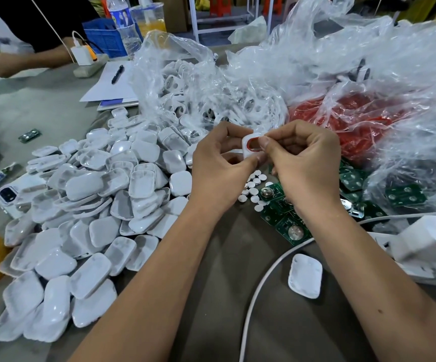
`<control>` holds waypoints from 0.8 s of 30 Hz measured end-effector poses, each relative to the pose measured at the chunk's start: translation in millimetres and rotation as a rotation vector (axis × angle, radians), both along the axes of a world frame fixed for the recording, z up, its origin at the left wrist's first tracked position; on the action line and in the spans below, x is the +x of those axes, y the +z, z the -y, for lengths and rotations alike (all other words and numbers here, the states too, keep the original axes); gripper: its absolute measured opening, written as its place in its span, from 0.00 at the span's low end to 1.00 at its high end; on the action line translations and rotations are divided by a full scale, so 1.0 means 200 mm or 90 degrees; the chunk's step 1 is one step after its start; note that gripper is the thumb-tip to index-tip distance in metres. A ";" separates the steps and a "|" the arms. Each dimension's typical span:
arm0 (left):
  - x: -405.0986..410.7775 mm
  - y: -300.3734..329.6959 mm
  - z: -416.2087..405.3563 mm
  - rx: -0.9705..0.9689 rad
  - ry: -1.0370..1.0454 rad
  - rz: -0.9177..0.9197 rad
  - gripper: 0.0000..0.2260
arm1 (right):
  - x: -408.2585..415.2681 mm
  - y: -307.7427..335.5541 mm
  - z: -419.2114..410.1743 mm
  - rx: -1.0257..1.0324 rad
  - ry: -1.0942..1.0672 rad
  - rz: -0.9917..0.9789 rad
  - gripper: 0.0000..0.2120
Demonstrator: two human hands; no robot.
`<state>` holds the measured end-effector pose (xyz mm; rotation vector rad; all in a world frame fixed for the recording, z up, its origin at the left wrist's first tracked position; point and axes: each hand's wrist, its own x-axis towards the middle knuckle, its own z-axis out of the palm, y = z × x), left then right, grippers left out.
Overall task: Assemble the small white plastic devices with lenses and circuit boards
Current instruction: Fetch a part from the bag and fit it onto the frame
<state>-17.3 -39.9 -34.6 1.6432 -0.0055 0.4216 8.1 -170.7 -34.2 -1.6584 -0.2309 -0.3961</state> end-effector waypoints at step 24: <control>-0.02 0.02 -0.10 -0.155 -0.155 0.001 0.08 | 0.00 0.07 0.04 0.319 0.261 -0.322 0.12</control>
